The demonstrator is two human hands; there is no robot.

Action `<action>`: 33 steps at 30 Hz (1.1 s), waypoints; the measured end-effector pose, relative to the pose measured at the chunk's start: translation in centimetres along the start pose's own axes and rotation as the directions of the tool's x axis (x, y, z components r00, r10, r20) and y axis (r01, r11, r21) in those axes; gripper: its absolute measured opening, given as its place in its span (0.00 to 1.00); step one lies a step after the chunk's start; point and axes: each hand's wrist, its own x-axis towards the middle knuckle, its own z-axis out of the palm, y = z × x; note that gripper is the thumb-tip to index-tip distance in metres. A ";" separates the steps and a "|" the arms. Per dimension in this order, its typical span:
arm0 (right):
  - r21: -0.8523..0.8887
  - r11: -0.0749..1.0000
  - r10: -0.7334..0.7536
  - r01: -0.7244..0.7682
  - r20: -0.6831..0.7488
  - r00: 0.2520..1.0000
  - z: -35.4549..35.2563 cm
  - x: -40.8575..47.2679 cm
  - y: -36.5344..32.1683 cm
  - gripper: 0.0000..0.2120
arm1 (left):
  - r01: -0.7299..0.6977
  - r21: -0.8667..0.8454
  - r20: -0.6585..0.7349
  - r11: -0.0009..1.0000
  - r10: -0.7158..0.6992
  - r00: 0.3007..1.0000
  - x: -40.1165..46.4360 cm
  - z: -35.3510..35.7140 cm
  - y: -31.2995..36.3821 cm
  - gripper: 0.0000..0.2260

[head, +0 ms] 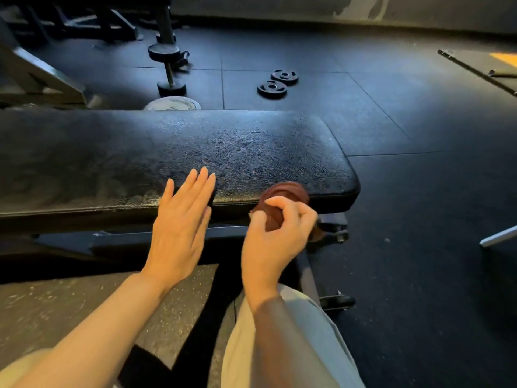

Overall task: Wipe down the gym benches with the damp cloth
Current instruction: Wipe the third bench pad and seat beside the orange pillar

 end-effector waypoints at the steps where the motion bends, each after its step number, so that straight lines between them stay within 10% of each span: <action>1: 0.018 1.000 -0.024 0.022 0.107 0.994 0.6 -1.8 -0.5 0.10 | 0.021 -0.119 0.014 0.993 -0.020 1.000 -0.2 -0.5 0.1 0.21; 4: 0.164 0.986 -0.055 -0.020 0.442 0.895 1.4 -5.9 -2.4 0.09 | 0.191 -0.464 -0.051 0.865 -0.242 0.969 -2.5 -2.9 1.3 0.20; 9: 0.306 0.859 0.007 -0.411 0.795 0.606 0.3 -5.6 -4.8 0.16 | 0.328 -0.476 -0.288 0.816 -0.497 0.818 -4.9 -5.1 3.3 0.21; 12: 0.264 0.957 -0.037 -0.118 0.518 0.855 -1.0 -1.7 -3.6 0.13 | 0.296 -0.557 -0.347 0.776 -0.541 0.766 -1.7 -4.5 5.4 0.26; 16: -0.003 0.997 -0.077 0.078 0.076 0.994 -3.1 4.8 -1.3 0.13 | 0.081 -0.329 -0.137 0.941 -0.132 0.982 3.8 0.1 9.2 0.25; 21: -0.218 0.952 -0.168 0.214 0.211 0.963 -4.7 7.6 -0.2 0.22 | -0.008 0.129 0.118 0.992 -0.008 0.993 5.3 5.5 11.1 0.21; 26: -0.273 0.848 -0.350 0.453 0.353 0.868 -3.2 6.3 -0.3 0.16 | -0.028 0.187 0.033 0.982 0.023 0.999 2.7 2.3 6.0 0.22; 33: -0.121 0.719 -0.502 0.684 0.590 0.632 3.9 -1.3 -2.9 0.10 | 0.325 0.276 -0.188 0.904 -0.281 0.941 -4.3 -7.1 -4.8 0.22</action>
